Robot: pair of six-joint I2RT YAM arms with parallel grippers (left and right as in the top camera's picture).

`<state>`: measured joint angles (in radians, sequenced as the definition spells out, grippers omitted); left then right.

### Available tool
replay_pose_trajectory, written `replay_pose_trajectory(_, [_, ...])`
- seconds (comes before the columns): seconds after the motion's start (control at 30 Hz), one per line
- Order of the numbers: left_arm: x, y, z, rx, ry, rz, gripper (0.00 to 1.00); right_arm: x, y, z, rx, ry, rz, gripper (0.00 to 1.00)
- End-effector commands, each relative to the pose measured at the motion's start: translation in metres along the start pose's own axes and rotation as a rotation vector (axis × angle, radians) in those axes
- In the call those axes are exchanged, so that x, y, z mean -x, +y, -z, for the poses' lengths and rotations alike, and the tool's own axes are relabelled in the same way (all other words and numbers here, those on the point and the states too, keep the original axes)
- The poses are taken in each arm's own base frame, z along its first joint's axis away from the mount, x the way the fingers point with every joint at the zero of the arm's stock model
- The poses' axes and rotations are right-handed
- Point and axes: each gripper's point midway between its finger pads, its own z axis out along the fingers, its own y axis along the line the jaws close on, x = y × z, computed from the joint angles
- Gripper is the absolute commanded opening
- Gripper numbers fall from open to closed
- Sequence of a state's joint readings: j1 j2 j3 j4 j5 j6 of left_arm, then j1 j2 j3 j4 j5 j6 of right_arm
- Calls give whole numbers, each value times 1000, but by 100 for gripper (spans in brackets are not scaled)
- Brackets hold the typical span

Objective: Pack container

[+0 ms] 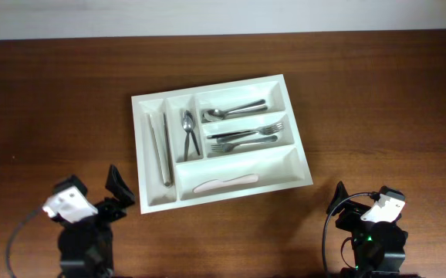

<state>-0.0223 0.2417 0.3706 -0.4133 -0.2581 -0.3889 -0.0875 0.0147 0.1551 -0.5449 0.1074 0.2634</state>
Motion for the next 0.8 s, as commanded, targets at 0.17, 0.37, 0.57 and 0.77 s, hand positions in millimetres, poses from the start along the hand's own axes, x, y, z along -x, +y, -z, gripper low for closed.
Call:
replay_pose_trajectory(0.17, [-63,19,-12,-7,15,179,99,-1,-2,-1,-5,-4,-10,99])
replay_pose_trajectory(0.37, [-58,19,-12,-14,-14,194,99,-1,-2,-1,-5,-4,-10,99])
replay_pose_trajectory(0.57, [-58,19,-12,-12,-12,192,99,-1,-2,-1,-5,-4,-10,99])
replay_pose_trajectory(0.77, [-58,19,-12,-12,-12,192,99,-1,-2,-1,-5,-4,-10,99])
